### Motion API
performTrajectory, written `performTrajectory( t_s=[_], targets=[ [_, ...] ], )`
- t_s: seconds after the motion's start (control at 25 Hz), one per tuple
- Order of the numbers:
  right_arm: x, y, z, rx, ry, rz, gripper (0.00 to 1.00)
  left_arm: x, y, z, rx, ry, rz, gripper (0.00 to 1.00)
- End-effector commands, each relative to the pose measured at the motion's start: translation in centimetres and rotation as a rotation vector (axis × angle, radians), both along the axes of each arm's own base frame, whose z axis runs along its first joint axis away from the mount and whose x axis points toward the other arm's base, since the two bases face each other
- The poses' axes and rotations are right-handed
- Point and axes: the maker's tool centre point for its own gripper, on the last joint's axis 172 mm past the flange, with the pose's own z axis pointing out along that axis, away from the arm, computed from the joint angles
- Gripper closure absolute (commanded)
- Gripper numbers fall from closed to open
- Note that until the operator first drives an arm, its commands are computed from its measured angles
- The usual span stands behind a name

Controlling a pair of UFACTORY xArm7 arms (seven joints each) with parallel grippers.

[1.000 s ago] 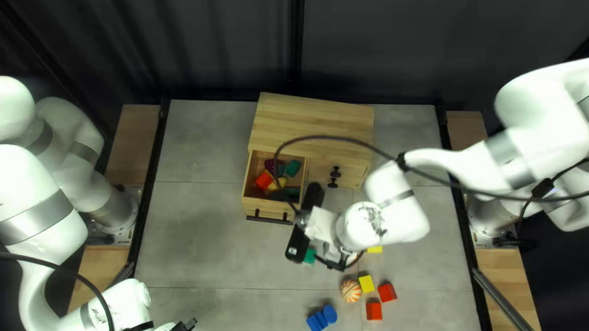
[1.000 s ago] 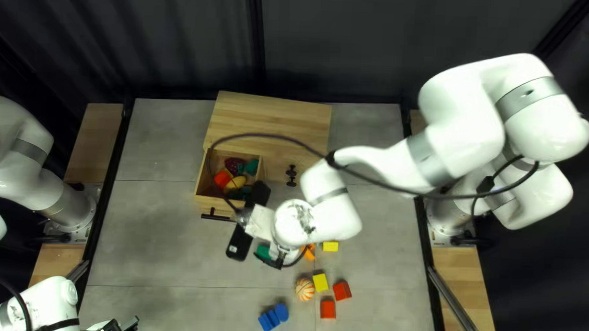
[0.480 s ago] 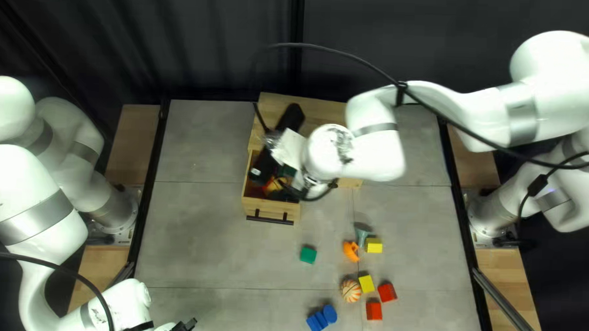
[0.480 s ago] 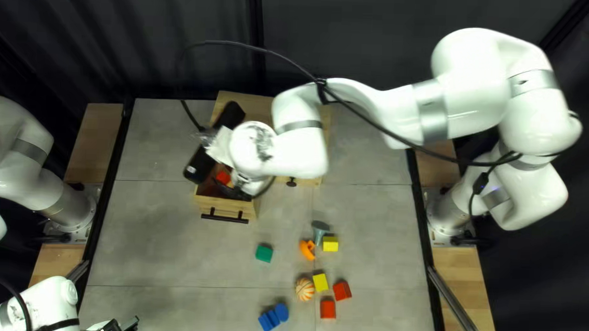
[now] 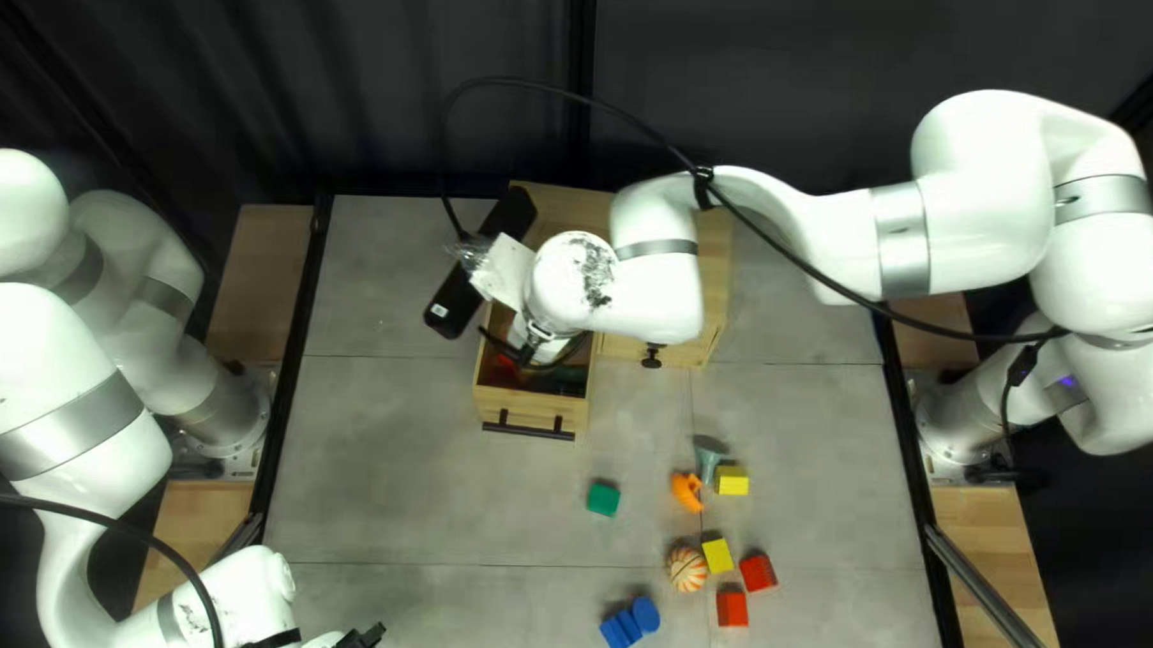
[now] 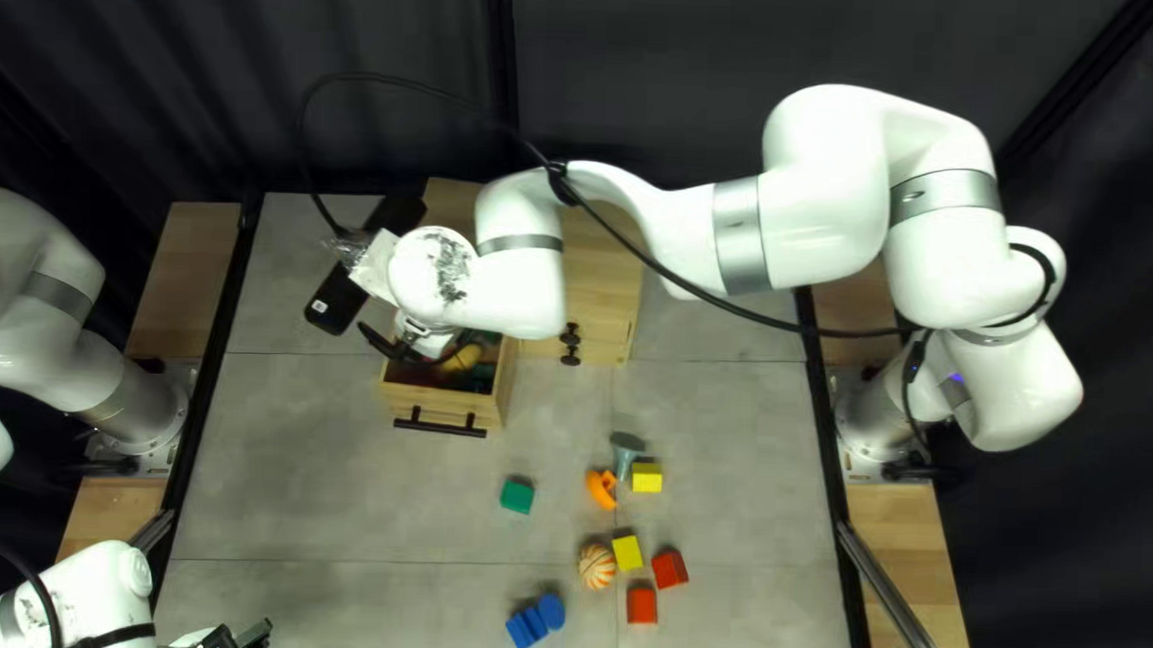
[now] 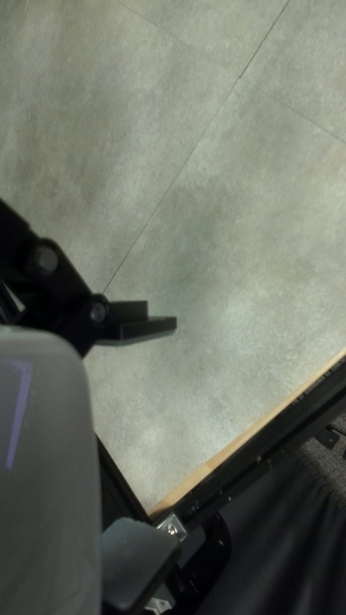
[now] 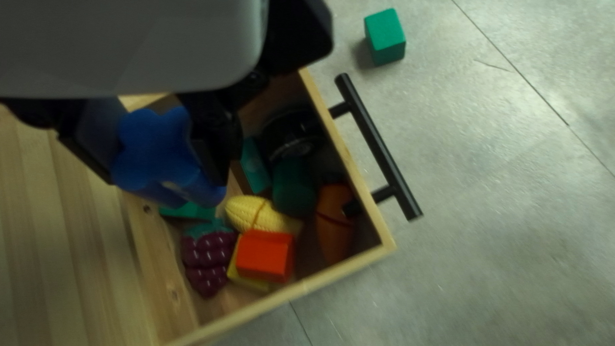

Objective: Open drawers and place objects into drawer and close

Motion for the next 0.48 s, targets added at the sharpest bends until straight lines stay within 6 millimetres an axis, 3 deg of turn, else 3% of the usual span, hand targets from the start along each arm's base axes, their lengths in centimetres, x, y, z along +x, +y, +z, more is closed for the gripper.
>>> performTrajectory(
  t_s=[0.04,0.12,0.16,0.2,0.24,0.36,0.4,0.48],
  targets=[
    [-1.7,2.1,0.6,0.03,0.017,-0.044,0.0,0.0,0.0,0.0,0.0,0.0,0.0,0.0],
    [-2.8,3.2,1.2,0.046,0.029,-0.069,0.0,0.0,0.0,0.0,0.0,0.0,0.0,0.0],
    [-4.4,4.7,1.6,0.06,0.045,-0.092,0.0,0.0,0.0,0.0,0.0,0.0,0.0,0.0],
    [-4.4,4.7,1.6,0.06,0.045,-0.092,0.0,0.0,0.0,0.0,0.0,0.0,0.0,0.0],
    [-6.0,6.3,1.4,0.075,0.067,-0.117,0.0,0.0,0.0,0.0,0.0,0.0,0.0,0.0],
    [-9.9,11.6,-0.6,0.135,0.091,-0.199,0.0,0.0,0.0,0.0,0.0,0.0,0.0,0.0],
    [-9.9,11.6,-0.6,0.135,0.091,-0.199,0.0,0.0,0.0,0.0,0.0,0.0,0.0,0.0],
    [-11.8,15.1,-2.3,0.16,0.094,-0.228,0.0,0.0,0.0,0.0,0.0,0.0,0.0,0.0]
  ],
)
